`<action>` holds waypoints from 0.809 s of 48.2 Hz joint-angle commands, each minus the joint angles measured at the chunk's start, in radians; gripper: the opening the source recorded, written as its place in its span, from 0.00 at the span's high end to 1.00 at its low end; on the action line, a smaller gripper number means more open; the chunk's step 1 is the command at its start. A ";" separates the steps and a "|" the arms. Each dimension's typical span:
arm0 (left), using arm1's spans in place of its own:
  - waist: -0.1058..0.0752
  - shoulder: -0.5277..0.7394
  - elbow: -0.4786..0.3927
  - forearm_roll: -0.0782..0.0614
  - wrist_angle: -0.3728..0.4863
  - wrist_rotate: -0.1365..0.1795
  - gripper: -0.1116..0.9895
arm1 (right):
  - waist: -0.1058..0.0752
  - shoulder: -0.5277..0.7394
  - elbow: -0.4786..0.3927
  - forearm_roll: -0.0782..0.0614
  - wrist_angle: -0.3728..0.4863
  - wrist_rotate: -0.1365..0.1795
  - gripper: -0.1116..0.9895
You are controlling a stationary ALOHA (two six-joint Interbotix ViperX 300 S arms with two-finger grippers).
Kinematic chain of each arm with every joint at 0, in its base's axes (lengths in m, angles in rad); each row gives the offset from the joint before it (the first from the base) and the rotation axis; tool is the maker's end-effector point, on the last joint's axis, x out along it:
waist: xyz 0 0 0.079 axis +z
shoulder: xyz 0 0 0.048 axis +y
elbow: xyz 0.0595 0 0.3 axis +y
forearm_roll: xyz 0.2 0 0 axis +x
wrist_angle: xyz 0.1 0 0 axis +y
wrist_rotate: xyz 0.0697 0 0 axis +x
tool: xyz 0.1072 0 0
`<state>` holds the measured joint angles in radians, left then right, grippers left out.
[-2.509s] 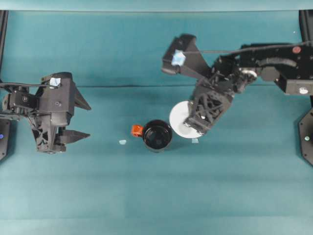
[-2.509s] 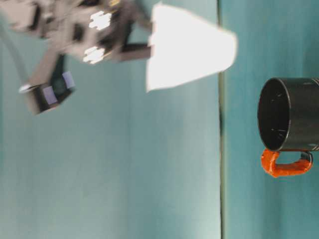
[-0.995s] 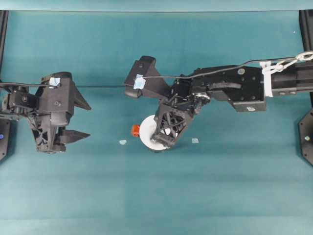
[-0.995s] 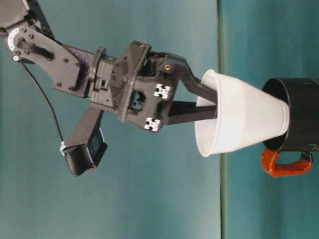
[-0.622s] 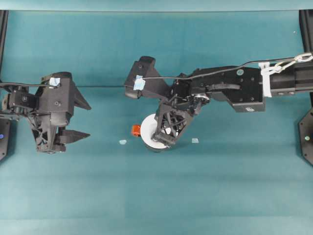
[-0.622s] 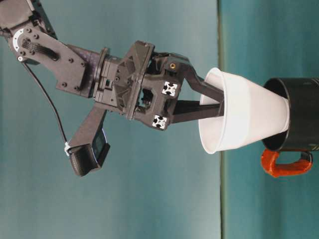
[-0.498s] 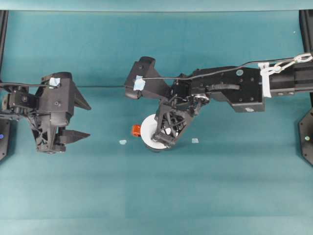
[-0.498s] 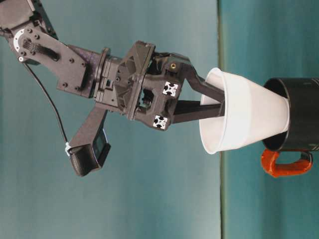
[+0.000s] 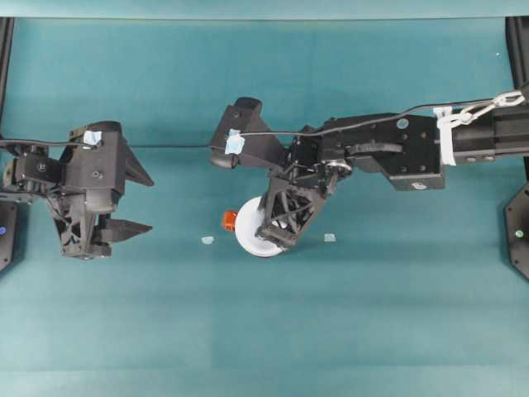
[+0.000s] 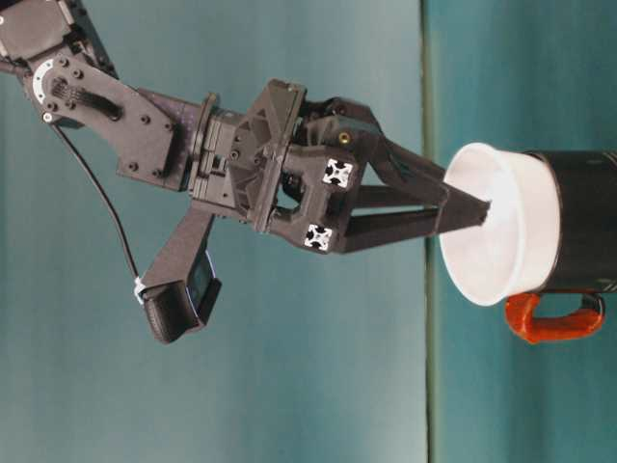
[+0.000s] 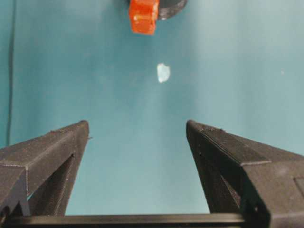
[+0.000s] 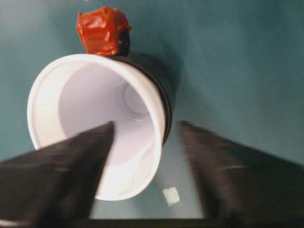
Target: Put the paper cup into the moved red handle cup holder.
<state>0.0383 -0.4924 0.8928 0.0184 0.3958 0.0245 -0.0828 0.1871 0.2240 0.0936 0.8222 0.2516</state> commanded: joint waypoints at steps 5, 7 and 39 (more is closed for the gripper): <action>-0.002 -0.006 -0.015 0.002 -0.005 0.003 0.06 | 0.006 -0.014 -0.008 0.005 -0.003 -0.003 0.33; -0.002 -0.006 -0.015 0.003 -0.005 0.003 0.06 | 0.006 -0.014 -0.008 0.005 -0.005 -0.005 0.31; -0.002 -0.008 -0.015 0.002 -0.005 0.003 0.06 | 0.006 -0.041 -0.014 -0.018 -0.009 -0.008 0.33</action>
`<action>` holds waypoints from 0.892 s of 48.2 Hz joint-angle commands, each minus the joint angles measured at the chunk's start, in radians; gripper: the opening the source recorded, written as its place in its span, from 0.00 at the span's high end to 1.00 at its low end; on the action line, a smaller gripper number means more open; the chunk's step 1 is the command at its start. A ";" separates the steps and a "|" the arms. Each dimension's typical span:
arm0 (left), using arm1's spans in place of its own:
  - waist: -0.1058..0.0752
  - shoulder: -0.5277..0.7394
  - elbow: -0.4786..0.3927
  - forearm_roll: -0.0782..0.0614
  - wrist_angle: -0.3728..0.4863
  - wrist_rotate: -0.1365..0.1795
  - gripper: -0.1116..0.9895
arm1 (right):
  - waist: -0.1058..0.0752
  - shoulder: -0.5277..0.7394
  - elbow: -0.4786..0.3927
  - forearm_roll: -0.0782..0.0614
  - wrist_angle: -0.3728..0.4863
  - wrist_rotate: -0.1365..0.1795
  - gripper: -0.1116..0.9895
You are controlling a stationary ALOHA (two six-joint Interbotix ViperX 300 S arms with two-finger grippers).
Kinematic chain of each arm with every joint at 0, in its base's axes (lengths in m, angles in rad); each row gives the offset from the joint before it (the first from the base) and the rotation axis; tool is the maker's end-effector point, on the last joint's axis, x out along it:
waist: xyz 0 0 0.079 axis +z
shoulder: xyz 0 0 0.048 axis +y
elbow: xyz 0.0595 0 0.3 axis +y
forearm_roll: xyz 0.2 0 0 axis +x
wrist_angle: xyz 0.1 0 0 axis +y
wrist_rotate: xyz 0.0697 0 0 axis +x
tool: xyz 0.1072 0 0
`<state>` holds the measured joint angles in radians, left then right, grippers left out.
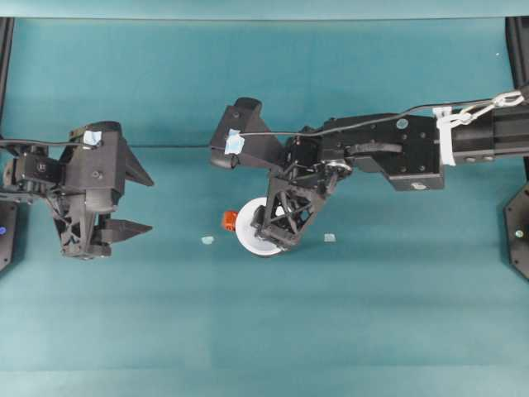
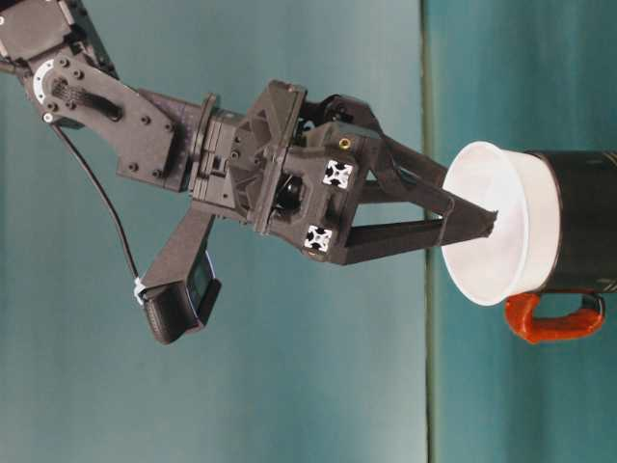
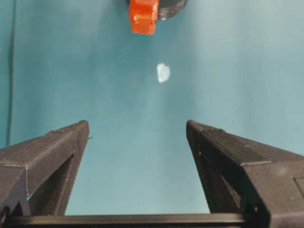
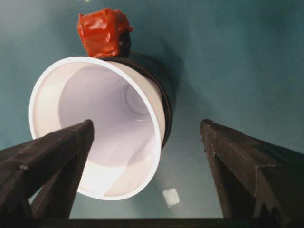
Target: Put the paper cup into the moved red handle cup holder.
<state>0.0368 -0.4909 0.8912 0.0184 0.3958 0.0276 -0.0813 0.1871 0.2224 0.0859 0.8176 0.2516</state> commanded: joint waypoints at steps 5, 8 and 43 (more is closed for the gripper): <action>0.000 -0.012 -0.012 0.003 -0.005 0.000 0.06 | 0.005 -0.067 -0.009 -0.032 -0.006 -0.006 0.33; 0.000 -0.017 -0.009 0.002 -0.003 0.000 0.06 | 0.005 -0.084 -0.005 -0.044 -0.009 -0.006 0.33; 0.000 -0.095 0.012 0.002 0.051 -0.002 0.06 | 0.018 -0.337 0.245 -0.064 -0.296 -0.064 0.33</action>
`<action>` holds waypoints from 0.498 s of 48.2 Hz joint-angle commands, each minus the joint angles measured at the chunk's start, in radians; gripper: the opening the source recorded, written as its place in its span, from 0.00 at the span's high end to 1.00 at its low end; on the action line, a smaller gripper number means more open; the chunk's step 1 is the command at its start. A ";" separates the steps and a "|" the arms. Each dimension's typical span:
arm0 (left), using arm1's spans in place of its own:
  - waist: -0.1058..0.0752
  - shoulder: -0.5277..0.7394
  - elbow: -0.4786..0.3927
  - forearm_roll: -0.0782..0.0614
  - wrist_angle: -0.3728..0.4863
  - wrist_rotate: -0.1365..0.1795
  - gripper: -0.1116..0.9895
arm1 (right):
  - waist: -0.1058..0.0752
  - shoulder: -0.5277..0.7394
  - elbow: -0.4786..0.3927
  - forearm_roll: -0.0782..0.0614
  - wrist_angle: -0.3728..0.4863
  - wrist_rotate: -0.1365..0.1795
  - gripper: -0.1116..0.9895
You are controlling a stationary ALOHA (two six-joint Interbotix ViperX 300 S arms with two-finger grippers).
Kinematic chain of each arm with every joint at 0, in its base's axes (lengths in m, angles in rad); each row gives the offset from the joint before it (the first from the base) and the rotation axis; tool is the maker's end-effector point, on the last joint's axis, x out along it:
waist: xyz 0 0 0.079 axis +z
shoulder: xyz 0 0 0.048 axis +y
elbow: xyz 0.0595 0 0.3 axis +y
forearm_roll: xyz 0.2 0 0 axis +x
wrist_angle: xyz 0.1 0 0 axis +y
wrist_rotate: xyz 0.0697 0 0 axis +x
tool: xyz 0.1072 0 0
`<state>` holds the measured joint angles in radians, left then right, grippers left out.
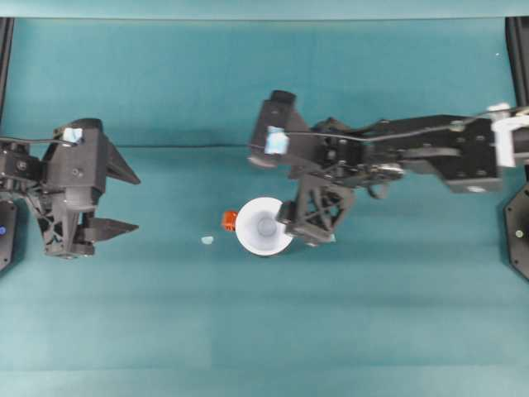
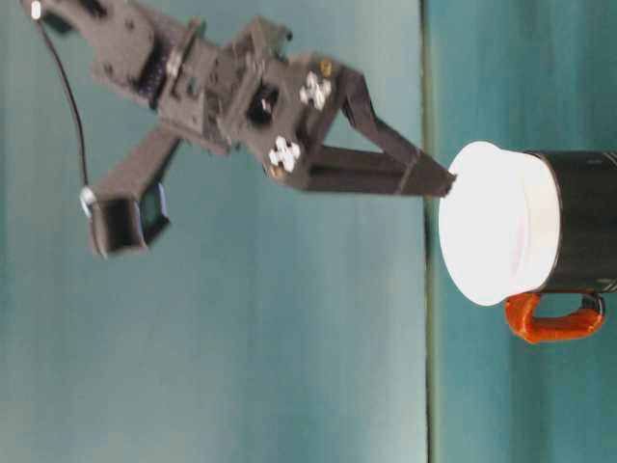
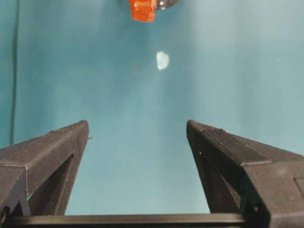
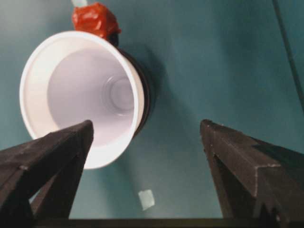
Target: Put the paper cup into the moved red handle cup holder.
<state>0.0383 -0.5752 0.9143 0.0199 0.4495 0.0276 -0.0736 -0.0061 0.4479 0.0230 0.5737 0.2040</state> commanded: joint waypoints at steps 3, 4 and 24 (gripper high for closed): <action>-0.002 -0.012 -0.009 0.000 -0.003 -0.002 0.06 | 0.015 -0.166 0.051 -0.002 -0.100 -0.021 0.33; -0.002 -0.012 -0.011 0.000 -0.003 -0.002 0.06 | 0.015 -0.170 0.060 -0.002 -0.115 -0.021 0.33; -0.002 -0.012 -0.009 0.000 -0.005 -0.002 0.06 | 0.026 -0.299 0.229 -0.002 -0.293 -0.020 0.33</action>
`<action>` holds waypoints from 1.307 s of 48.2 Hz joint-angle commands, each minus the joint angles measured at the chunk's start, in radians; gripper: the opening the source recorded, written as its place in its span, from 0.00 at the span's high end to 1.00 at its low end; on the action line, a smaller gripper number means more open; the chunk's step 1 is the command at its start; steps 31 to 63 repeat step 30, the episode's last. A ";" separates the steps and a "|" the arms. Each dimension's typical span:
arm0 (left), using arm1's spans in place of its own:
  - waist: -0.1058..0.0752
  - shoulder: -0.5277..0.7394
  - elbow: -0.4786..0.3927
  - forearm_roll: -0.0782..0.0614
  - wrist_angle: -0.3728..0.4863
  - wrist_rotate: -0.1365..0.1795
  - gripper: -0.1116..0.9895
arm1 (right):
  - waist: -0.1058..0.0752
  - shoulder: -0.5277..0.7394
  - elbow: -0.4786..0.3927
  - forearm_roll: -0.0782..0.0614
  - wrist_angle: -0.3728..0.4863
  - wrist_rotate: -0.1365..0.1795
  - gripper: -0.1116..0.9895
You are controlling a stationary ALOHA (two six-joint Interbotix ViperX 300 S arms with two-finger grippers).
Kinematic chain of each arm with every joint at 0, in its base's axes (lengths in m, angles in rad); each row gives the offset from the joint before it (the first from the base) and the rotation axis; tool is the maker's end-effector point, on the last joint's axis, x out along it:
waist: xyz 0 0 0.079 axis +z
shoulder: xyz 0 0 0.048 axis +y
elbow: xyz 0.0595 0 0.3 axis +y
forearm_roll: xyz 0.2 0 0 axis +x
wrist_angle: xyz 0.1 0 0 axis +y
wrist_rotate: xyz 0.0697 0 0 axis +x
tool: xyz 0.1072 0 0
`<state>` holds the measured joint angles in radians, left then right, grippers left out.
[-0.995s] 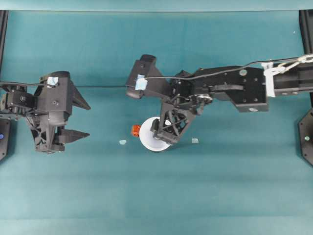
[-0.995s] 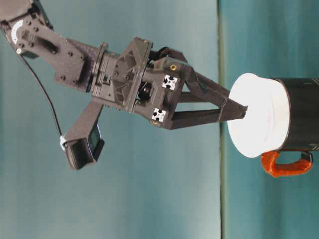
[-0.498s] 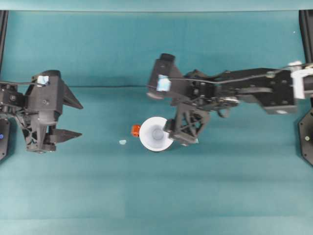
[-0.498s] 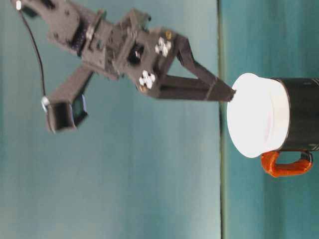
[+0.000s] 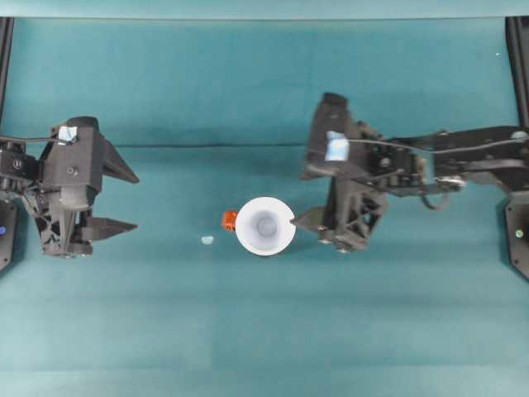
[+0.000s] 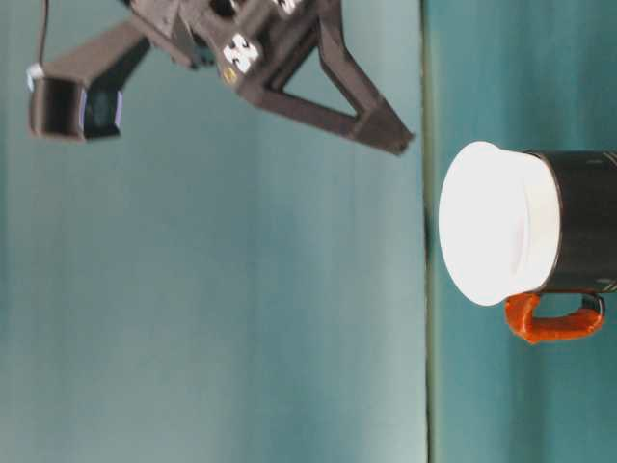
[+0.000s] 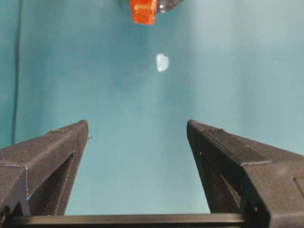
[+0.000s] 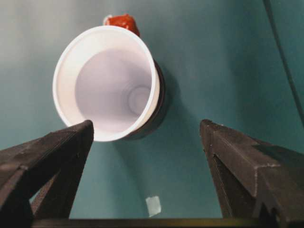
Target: Put the paper cup into the moved red handle cup holder.
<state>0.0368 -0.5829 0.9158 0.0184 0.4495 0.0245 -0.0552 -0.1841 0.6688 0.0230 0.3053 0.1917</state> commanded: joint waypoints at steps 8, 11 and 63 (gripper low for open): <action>0.000 -0.005 -0.012 0.002 -0.005 0.002 0.06 | 0.012 -0.141 0.031 -0.002 -0.044 -0.006 0.33; 0.000 -0.005 -0.012 0.002 -0.003 0.002 0.06 | 0.012 -0.143 0.032 -0.002 -0.046 -0.006 0.33; 0.000 -0.005 -0.012 0.002 -0.005 -0.017 0.06 | 0.017 -0.141 0.032 -0.002 -0.058 -0.003 0.33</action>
